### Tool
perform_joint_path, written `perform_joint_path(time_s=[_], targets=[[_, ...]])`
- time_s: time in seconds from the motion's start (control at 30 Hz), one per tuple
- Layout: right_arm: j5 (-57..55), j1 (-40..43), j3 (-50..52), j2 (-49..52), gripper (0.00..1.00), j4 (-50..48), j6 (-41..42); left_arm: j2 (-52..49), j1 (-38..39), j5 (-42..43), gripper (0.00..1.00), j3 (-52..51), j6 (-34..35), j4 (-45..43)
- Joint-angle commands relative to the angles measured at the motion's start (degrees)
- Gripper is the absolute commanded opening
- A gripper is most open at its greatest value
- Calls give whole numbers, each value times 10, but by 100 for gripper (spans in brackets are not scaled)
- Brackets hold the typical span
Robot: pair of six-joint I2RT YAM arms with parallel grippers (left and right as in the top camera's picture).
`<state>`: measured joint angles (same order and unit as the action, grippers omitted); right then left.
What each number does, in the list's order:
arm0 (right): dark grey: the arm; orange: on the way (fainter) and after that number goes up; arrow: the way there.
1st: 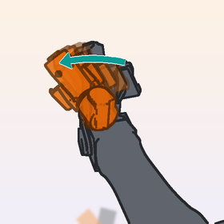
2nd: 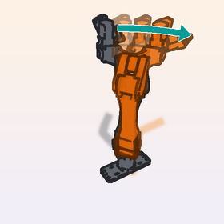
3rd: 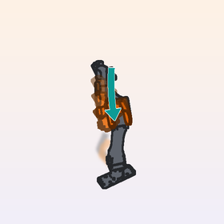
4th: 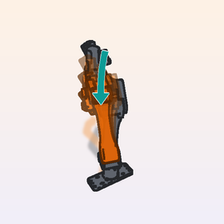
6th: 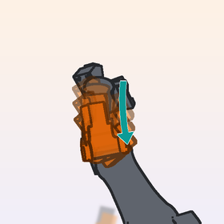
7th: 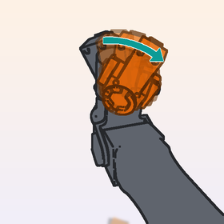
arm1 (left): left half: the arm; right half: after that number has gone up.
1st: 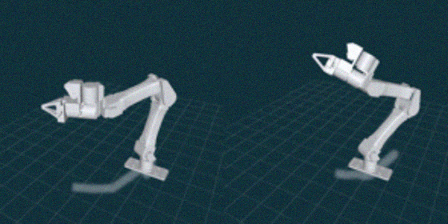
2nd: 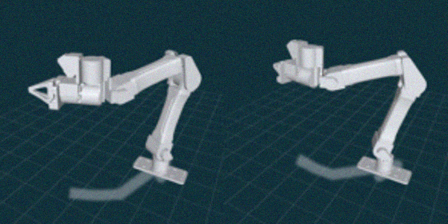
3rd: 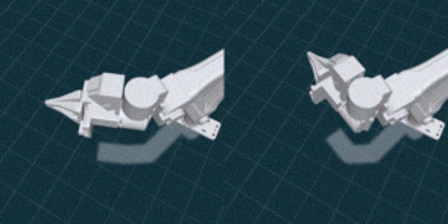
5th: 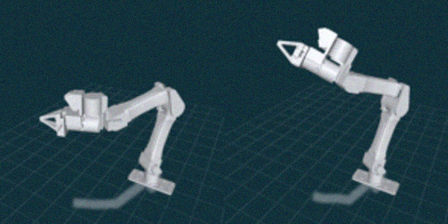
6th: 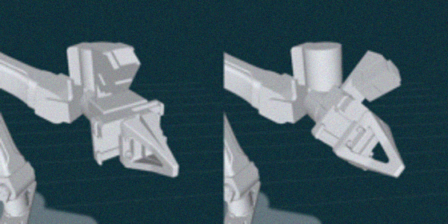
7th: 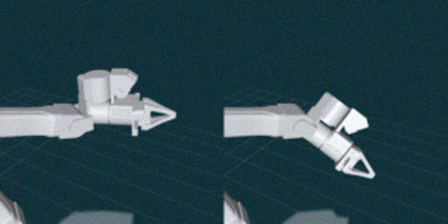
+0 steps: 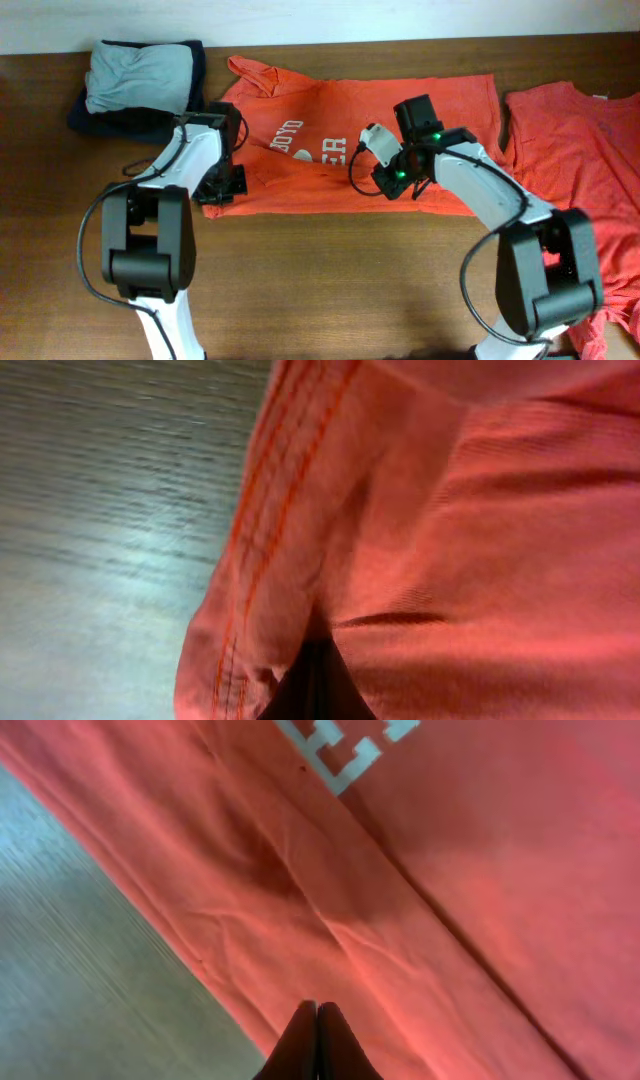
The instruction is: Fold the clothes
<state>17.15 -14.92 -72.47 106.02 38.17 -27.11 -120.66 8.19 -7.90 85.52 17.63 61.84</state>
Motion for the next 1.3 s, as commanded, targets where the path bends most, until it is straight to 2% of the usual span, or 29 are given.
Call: perform_joint_path(time_s=[0.0,0.2,0.37,0.93,1.07,1.27], targets=[[43,-6,2,16,4,-13,-70,-15,-1,-10,1,-10,8,-5],[52,-9,2,23,4,-11,-92,-15,-1,-10,2,-10,8,-8],[50,-9,2,72,4,-7,-102,-15,-1,-10,4,-10,8,-15],[-77,-8,2,86,4,-91,-94,-15,-1,-9,5,-10,8,-14],[-64,-8,2,86,4,-64,-67,-15,-1,-10,5,-10,8,-13],[6,-8,2,86,4,45,-67,-15,-1,-31,5,-10,8,-15]])
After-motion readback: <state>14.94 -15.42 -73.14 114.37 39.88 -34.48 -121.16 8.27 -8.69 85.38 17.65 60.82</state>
